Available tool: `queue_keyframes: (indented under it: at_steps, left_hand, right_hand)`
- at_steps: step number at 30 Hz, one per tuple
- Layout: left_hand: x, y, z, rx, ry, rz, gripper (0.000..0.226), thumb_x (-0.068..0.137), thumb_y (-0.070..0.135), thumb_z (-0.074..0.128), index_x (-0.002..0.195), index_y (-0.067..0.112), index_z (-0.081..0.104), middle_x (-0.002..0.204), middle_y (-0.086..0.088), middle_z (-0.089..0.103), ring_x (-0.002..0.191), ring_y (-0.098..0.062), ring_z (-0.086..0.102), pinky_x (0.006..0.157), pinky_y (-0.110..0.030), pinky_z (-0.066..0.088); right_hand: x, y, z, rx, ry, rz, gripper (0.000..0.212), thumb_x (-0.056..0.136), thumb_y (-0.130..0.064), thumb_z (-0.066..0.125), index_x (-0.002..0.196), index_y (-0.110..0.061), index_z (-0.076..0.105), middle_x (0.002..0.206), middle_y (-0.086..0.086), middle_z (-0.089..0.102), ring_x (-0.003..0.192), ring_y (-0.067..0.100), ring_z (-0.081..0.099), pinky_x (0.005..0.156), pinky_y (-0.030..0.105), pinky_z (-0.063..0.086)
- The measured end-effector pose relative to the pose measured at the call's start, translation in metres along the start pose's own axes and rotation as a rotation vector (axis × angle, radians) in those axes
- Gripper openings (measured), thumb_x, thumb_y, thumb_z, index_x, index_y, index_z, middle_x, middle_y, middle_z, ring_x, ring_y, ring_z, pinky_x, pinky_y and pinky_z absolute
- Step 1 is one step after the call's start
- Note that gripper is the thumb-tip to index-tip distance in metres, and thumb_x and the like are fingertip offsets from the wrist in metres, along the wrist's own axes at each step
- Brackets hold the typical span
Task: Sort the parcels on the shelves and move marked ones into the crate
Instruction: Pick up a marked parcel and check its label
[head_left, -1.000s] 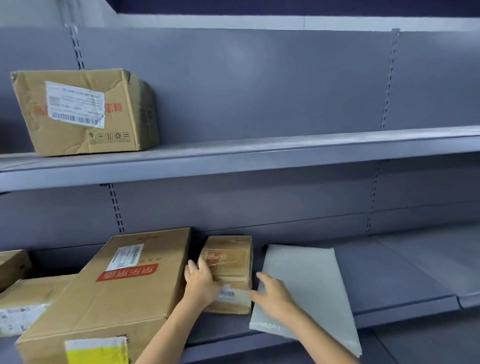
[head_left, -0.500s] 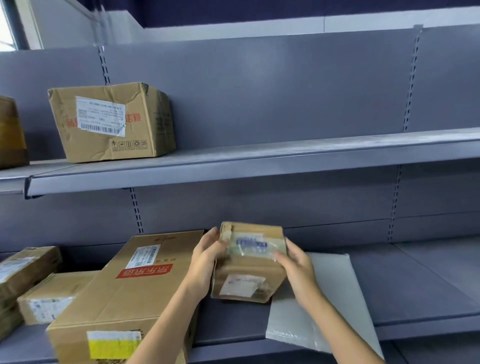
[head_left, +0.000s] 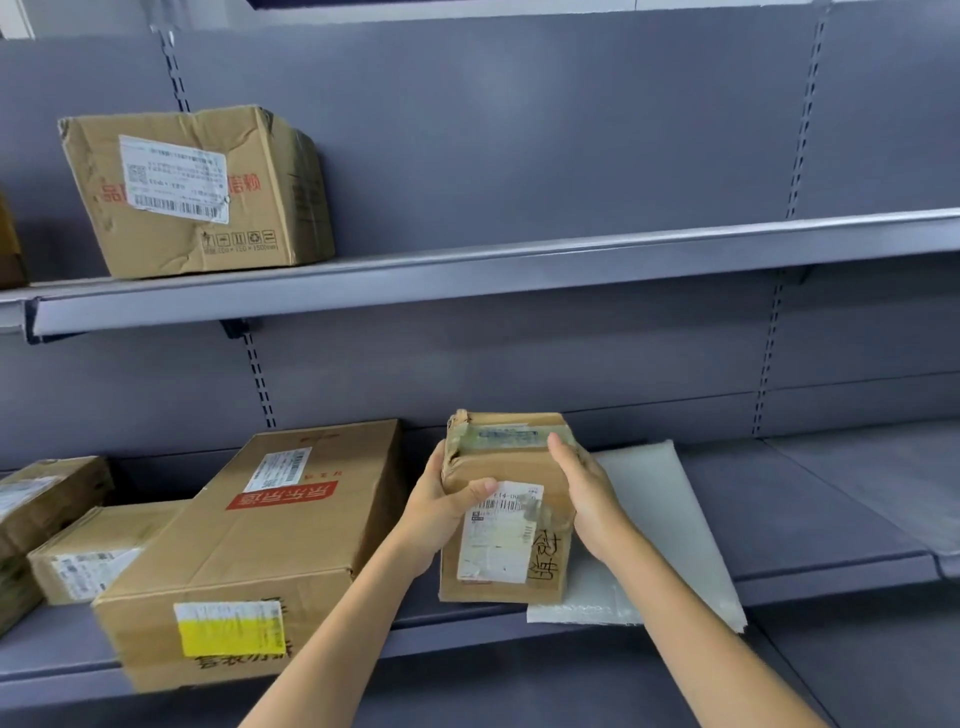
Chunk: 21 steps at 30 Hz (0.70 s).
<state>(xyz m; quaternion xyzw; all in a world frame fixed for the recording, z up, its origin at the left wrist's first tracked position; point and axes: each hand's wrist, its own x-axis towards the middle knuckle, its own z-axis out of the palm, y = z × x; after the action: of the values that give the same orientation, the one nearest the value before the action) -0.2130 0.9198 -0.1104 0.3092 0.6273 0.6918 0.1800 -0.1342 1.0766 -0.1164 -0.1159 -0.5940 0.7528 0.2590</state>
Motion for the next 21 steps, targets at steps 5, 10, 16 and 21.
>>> queue_keyframes:
  at_steps: [5, 10, 16, 21]
  left_hand:
    - [0.000, -0.003, -0.007, 0.089, 0.128, -0.083, 0.081, 0.080, 0.015, 0.069, 0.143, 0.014, 0.019, 0.121, 0.000, 0.058, 0.092, -0.008, 0.066, 0.068, -0.019, 0.054]
    - [0.010, 0.007, -0.020, 0.842, 0.236, 0.074, 0.107, 0.068, 0.032, 0.080, 0.147, 0.017, 0.009, 0.155, -0.003, 0.018, 0.142, -0.024, 0.016, 0.113, -0.048, 0.023]
    - [0.033, 0.031, -0.018, 1.256, -0.011, 0.082, 0.077, 0.070, 0.034, 0.077, 0.136, 0.020, 0.040, 0.134, -0.004, 0.051, 0.119, -0.023, 0.050, 0.094, -0.032, 0.042]
    - [0.038, 0.029, -0.013, 1.351, 0.024, 0.048, 0.077, 0.071, 0.043, 0.074, 0.136, 0.023, 0.039, 0.126, -0.003, 0.055, 0.110, -0.023, 0.053, 0.085, -0.030, 0.044]
  right_hand:
    - [-0.007, 0.040, -0.004, -0.258, -0.085, 0.083, 0.047, 0.068, -0.047, 0.075, 0.108, -0.032, 0.056, 0.101, -0.011, 0.070, 0.090, 0.004, 0.066, 0.073, 0.021, 0.051]
    - [-0.007, 0.067, -0.017, -0.444, -0.102, 0.150, 0.048, 0.070, -0.026, 0.078, 0.111, -0.030, 0.054, 0.101, -0.016, 0.065, 0.088, -0.003, 0.060, 0.062, 0.011, 0.046]
    - [-0.005, 0.072, -0.016, -0.546, -0.101, 0.138, 0.050, 0.071, -0.021, 0.077, 0.115, -0.026, 0.052, 0.097, -0.015, 0.064, 0.087, -0.001, 0.059, 0.065, 0.010, 0.046]
    - [-0.005, 0.077, -0.018, -0.575, -0.017, 0.175, 0.038, 0.071, -0.028, 0.077, 0.106, -0.019, 0.062, 0.102, -0.004, 0.068, 0.091, 0.011, 0.063, 0.074, 0.021, 0.051]
